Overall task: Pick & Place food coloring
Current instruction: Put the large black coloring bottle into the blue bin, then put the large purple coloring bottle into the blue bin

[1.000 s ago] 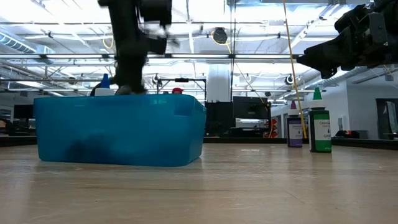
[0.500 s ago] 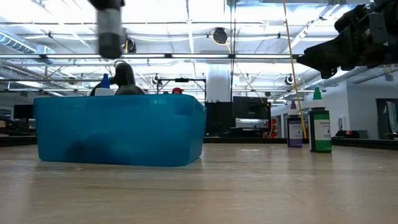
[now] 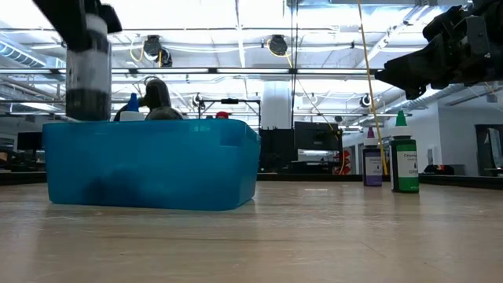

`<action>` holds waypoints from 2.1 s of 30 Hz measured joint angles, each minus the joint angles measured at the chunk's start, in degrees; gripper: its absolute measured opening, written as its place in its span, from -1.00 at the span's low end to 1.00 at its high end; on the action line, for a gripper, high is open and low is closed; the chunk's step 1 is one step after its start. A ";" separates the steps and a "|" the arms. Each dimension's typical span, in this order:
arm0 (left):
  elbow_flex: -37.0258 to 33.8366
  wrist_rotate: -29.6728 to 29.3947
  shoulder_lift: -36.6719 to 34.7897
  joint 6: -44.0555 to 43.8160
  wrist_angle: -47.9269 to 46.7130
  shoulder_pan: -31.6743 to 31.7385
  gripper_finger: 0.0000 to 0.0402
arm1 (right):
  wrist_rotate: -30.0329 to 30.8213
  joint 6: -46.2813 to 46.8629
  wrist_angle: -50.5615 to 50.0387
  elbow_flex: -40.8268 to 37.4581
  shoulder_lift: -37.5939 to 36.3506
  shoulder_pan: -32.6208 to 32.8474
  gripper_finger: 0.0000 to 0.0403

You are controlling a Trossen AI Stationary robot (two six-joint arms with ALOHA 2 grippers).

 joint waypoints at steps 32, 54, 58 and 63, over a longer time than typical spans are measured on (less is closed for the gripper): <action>-14.70 11.57 -0.26 -4.21 12.33 6.42 -0.30 | 0.02 0.00 0.00 0.00 -0.01 0.02 -0.21; -16.22 17.43 -0.85 -3.32 20.22 6.52 0.82 | 0.02 0.00 0.00 0.00 -0.02 0.02 -0.21; -16.22 20.58 -3.56 1.51 24.20 6.56 0.91 | 0.00 0.00 0.00 0.00 -0.02 0.01 -0.21; -14.95 16.55 -10.56 8.30 25.51 6.71 0.94 | 0.00 0.00 0.00 0.00 -0.01 0.01 -0.21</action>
